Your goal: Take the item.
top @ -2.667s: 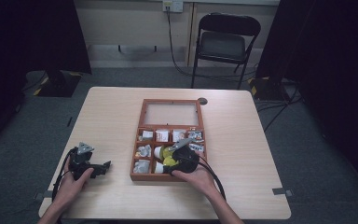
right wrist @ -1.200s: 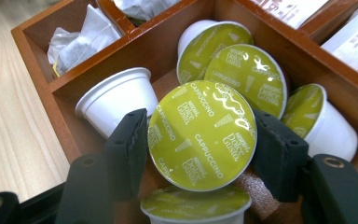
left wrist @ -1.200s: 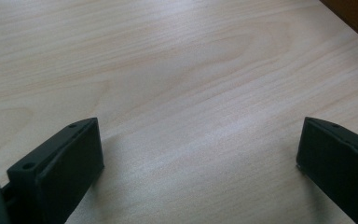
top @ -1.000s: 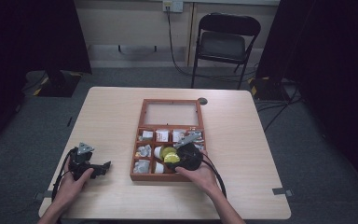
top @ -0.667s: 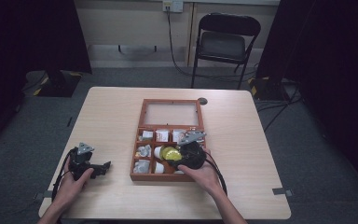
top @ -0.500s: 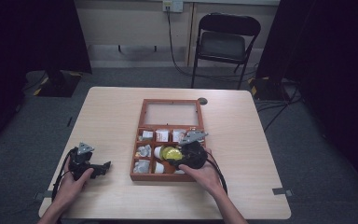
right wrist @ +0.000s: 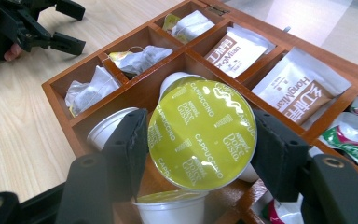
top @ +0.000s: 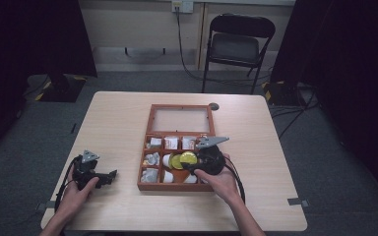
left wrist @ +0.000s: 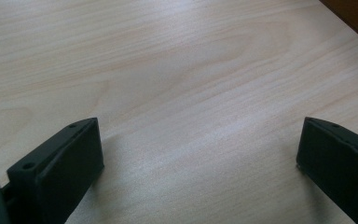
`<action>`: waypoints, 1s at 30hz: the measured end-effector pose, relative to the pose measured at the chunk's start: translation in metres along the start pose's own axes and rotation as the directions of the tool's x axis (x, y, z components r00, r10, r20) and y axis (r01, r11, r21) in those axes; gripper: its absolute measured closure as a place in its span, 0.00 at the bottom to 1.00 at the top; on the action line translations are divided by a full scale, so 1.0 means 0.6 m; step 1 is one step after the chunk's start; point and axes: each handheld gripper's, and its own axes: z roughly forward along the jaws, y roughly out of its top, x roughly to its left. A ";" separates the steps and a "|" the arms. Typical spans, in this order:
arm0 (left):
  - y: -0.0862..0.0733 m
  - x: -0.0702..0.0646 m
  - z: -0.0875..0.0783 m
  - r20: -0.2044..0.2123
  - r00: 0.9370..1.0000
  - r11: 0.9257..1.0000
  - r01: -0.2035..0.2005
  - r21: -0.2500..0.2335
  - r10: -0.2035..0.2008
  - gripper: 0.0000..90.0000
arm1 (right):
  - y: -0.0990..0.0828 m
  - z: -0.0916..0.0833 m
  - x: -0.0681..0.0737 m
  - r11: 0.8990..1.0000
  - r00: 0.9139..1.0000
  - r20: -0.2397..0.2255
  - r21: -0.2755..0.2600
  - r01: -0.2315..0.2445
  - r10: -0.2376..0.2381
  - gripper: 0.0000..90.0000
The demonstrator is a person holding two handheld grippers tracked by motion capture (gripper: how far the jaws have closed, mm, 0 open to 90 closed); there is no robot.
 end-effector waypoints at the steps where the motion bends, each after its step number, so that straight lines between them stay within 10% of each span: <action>1: 0.000 0.000 0.000 0.000 1.000 1.000 -0.001 0.000 0.001 0.00 | 0.000 -0.001 -0.001 1.000 1.000 0.002 -0.004 0.000 0.000 0.45; 30: 0.000 0.000 0.000 0.000 1.000 1.000 0.000 0.000 0.000 0.00 | 0.003 -0.038 -0.014 0.998 1.000 0.020 -0.057 -0.021 0.023 0.45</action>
